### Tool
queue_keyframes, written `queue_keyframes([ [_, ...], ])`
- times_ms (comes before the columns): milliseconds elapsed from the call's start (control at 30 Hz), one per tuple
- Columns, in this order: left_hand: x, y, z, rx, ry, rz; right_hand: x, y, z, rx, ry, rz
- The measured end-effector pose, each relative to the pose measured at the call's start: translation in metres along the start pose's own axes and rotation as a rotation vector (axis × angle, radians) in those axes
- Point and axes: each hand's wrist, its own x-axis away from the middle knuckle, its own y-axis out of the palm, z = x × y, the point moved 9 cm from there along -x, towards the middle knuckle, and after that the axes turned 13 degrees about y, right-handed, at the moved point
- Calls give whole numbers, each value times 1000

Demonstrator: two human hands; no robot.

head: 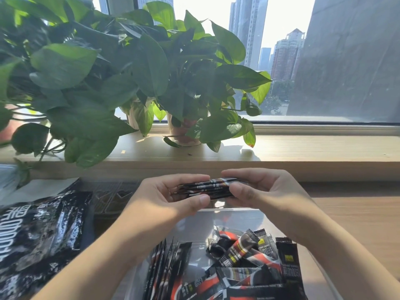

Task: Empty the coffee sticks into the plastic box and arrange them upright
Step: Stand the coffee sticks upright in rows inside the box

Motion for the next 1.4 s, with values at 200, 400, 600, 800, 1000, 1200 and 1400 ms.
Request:
queue_keyframes([
  [200,-1,4,-2,37,31,-56,-3,-2,2,-91,-8,-13],
  [400,2,16,3,57,56,-187,2,2,-4,-4,-82,-29],
  [600,2,21,5,-31,118,-240,1,23,5,214,-113,-198],
  [800,1,15,3,29,104,-171,1,27,11,307,-76,-235],
  [1000,-3,7,-3,73,62,-53,-1,11,1,222,-77,-75],
  [1200,-5,-3,-6,73,34,33,-4,2,2,83,-46,-24],
  [1400,-3,-2,-4,119,15,70,-3,-2,0,-59,-55,-1],
])
